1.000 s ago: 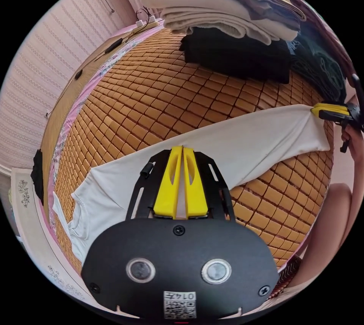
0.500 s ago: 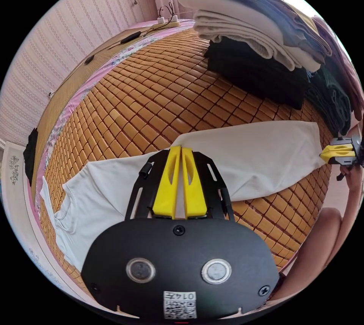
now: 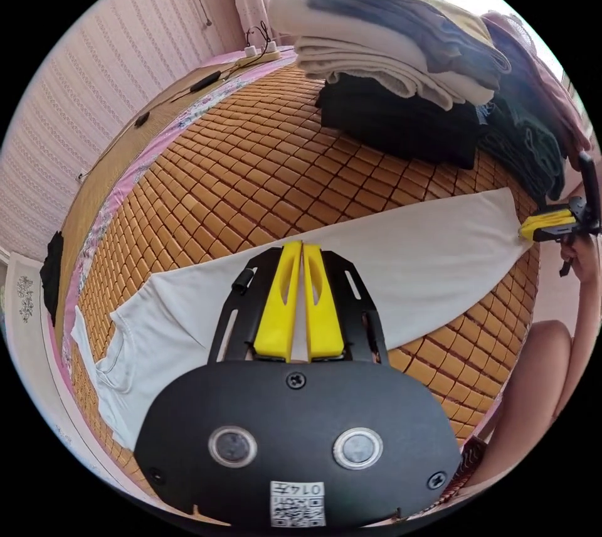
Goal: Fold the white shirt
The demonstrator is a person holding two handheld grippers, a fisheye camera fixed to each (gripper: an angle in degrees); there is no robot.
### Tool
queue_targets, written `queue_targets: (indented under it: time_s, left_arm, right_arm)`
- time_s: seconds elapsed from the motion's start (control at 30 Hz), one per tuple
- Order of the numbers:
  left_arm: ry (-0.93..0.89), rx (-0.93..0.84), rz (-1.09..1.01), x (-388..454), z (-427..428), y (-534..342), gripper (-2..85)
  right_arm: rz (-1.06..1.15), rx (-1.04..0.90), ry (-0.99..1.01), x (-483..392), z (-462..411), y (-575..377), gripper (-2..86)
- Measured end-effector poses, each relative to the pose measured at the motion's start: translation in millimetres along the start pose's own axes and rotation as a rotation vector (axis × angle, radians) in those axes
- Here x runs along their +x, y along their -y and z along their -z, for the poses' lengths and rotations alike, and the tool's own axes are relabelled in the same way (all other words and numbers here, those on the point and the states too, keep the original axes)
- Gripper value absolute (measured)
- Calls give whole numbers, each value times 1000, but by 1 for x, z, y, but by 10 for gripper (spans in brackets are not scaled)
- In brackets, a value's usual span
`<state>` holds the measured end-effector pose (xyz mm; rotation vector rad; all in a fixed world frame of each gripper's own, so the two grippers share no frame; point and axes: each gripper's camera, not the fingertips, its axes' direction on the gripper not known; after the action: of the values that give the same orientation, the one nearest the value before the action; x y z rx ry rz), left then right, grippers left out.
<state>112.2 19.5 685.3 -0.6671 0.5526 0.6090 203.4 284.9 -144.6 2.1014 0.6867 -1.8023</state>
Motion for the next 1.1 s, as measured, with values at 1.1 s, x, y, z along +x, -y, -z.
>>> queue_targets:
  time_s: [1.1]
  left_arm:
    - [-399,9,-413,218,74,-86,-9]
  right_arm:
    - [-182,50,-171,-38,40,-48,-7]
